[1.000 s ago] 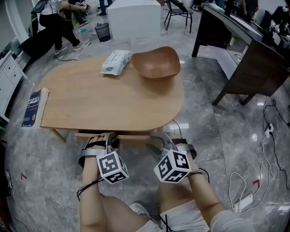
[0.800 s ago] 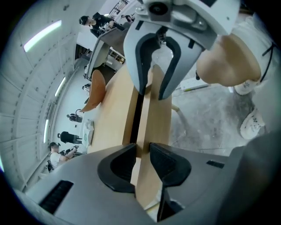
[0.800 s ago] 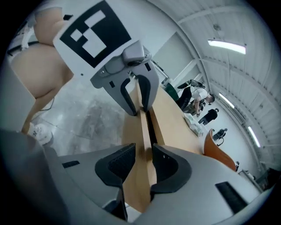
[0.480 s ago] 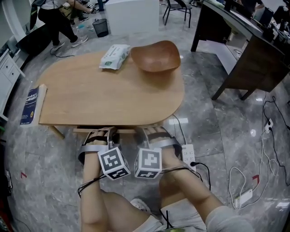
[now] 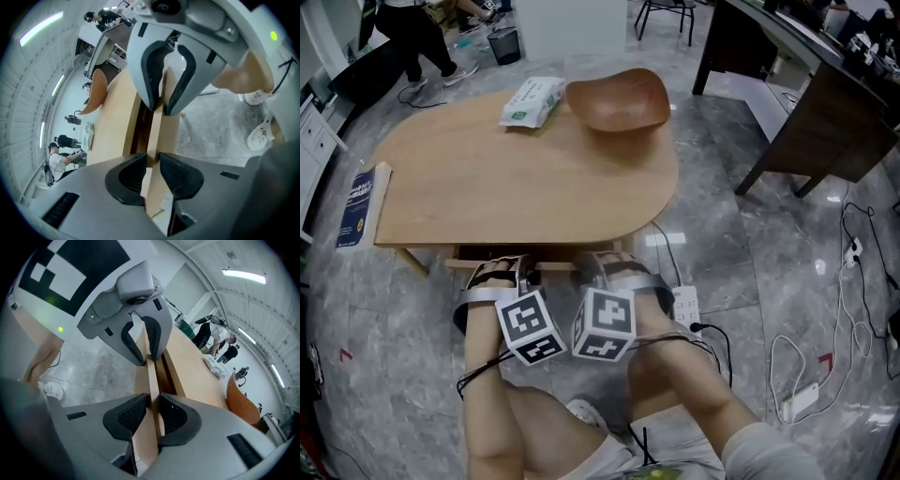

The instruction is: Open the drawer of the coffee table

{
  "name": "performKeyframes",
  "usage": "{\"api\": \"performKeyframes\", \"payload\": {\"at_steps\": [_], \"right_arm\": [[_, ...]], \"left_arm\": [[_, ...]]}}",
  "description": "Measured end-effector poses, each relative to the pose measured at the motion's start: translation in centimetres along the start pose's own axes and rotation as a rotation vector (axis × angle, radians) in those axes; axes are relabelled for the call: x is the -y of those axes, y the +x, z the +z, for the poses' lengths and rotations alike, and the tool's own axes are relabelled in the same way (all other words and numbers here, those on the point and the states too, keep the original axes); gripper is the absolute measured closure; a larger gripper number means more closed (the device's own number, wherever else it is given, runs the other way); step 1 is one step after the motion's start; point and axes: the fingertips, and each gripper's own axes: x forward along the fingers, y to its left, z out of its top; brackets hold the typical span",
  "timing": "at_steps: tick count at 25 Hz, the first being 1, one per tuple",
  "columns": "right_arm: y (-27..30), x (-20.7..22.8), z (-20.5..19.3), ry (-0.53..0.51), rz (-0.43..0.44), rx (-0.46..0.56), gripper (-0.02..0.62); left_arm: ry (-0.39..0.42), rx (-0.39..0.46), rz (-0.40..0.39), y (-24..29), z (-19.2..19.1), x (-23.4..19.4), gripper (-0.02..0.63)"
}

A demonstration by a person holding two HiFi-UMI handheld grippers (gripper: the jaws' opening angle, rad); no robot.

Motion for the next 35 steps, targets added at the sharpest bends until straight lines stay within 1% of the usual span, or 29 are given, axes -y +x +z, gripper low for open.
{"api": "performKeyframes", "payload": {"at_steps": [3, 8, 13, 15, 20, 23, 31, 35], "right_arm": [[-0.3, -0.6, 0.1, 0.014, -0.007, 0.017, 0.495], [-1.0, -1.5, 0.0, 0.027, -0.002, 0.029, 0.495], [-1.1, -1.6, 0.0, 0.024, -0.014, 0.034, 0.495], [-1.1, -1.7, 0.0, 0.025, -0.014, 0.033, 0.495], [-1.5, -2.2, 0.1, 0.028, -0.023, 0.036, 0.495], [-1.6, -2.2, 0.0, 0.036, -0.027, 0.034, 0.495], [-2.1, -3.1, 0.1, 0.050, -0.002, 0.039, 0.495], [-2.4, -3.7, 0.3, 0.060, 0.027, 0.041, 0.497]], "left_arm": [[0.022, -0.020, -0.009, -0.3, -0.2, 0.6, 0.509], [0.008, -0.001, -0.029, -1.0, -0.1, 1.6, 0.512], [-0.012, 0.026, -0.002, -1.1, -0.4, 1.8, 0.511], [-0.012, 0.034, -0.001, -1.1, -0.4, 1.8, 0.511], [0.005, 0.024, -0.015, -1.5, -0.5, 2.4, 0.511], [0.006, 0.036, -0.018, -1.5, -0.4, 2.4, 0.512], [-0.023, 0.088, -0.044, -2.3, -0.6, 3.1, 0.512], [-0.031, 0.090, -0.053, -2.6, -0.8, 3.6, 0.512]]}}
